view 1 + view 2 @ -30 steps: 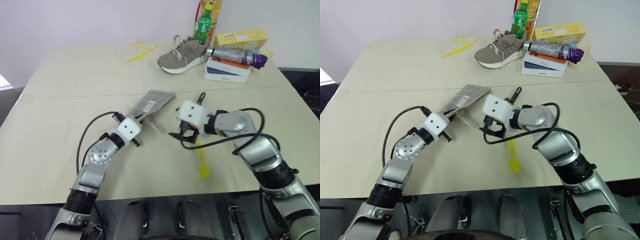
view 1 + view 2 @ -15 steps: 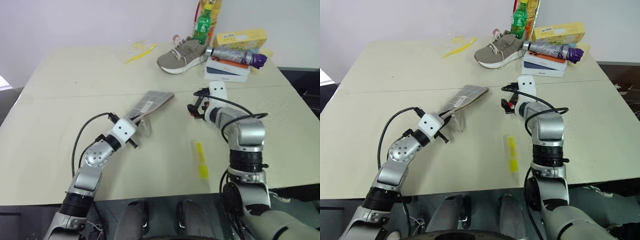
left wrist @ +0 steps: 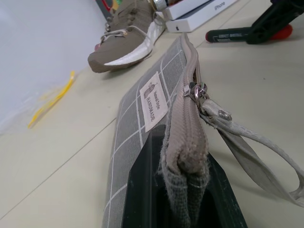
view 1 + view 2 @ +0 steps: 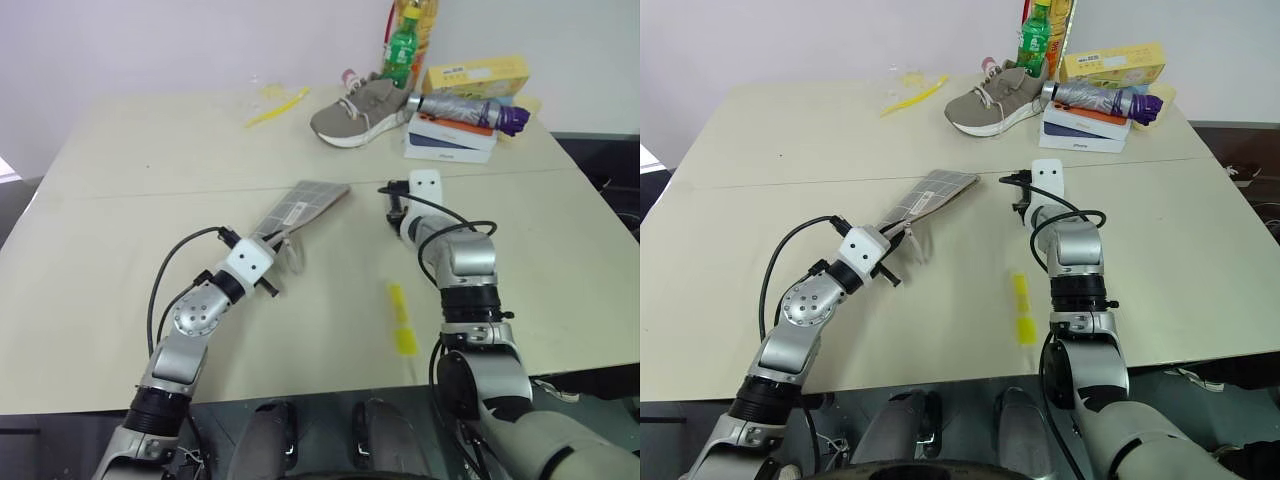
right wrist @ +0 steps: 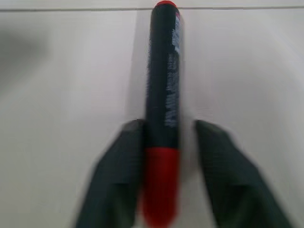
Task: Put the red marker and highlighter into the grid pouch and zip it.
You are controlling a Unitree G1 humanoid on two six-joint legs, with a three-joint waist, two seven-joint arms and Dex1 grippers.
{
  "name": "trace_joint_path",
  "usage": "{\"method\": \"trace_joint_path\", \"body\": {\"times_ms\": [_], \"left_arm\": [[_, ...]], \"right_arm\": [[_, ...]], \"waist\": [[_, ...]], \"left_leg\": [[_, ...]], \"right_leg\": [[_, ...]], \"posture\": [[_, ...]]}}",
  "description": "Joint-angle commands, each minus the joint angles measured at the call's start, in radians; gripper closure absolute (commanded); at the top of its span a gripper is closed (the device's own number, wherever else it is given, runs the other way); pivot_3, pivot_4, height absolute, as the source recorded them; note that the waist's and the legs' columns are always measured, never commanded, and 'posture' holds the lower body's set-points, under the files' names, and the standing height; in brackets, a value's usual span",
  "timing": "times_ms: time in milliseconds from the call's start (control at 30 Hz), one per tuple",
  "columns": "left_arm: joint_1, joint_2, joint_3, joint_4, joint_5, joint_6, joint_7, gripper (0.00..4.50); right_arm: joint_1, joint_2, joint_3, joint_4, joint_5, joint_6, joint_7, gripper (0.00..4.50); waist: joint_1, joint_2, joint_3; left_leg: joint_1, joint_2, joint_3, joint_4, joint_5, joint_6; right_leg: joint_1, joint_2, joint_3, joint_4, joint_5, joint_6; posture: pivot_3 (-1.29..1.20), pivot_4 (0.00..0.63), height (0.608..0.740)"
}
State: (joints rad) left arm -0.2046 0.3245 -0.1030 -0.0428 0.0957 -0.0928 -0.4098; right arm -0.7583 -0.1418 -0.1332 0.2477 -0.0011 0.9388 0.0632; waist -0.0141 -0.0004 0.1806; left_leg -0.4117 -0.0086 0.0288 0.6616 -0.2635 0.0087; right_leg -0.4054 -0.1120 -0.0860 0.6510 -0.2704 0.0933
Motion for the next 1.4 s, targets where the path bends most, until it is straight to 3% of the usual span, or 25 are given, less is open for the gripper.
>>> {"method": "trace_joint_path", "body": {"times_ms": [33,200,367,767,1400], "left_arm": [[0.0,-0.006,0.018,-0.041,-0.035,0.0,0.001,4.5],[-0.001,-0.008,0.025,-0.063,-0.1,0.016,-0.035,4.5],[-0.012,-0.009,0.032,-0.073,-0.171,0.027,-0.085,4.5],[-0.051,0.008,0.03,-0.062,-0.223,0.026,-0.162,4.5],[-0.016,0.016,0.027,-0.064,-0.213,0.009,-0.165,4.5]], "right_arm": [[0.045,-0.06,0.07,-0.109,0.004,-0.016,0.082,4.15],[0.189,-0.409,0.322,-0.381,-0.107,-0.242,0.356,4.15],[0.27,-0.545,0.304,-0.523,-0.063,-0.391,0.495,4.15],[0.295,-0.548,0.285,-0.592,-0.056,-0.426,0.552,4.15],[0.299,-0.639,0.199,-0.606,-0.063,-0.443,0.601,4.15]], "waist": [[0.004,0.0,0.0],[0.009,0.001,0.001],[-0.001,0.0,0.001],[0.026,0.0,0.001],[0.026,0.0,0.001]], "left_leg": [[0.0,0.0,0.0,0.0,0.0,0.0],[-0.002,-0.001,0.0,0.001,-0.001,0.002],[-0.002,0.001,0.0,0.001,-0.001,0.002],[-0.002,0.001,0.0,0.002,-0.001,0.002],[-0.001,0.001,0.0,0.002,-0.001,0.002]], "right_leg": [[0.0,0.0,0.0,0.0,0.0,0.0],[0.0,-0.001,0.0,-0.002,0.0,0.0],[-0.001,0.001,0.0,-0.002,0.0,0.001],[0.0,0.002,0.0,-0.002,0.0,0.0],[0.001,0.001,0.0,-0.002,0.0,0.0]], "posture": [[0.0,0.15,0.733],[0.0,0.15,0.733],[0.0,0.15,0.733],[0.0,0.15,0.733],[0.0,0.15,0.733]]}}
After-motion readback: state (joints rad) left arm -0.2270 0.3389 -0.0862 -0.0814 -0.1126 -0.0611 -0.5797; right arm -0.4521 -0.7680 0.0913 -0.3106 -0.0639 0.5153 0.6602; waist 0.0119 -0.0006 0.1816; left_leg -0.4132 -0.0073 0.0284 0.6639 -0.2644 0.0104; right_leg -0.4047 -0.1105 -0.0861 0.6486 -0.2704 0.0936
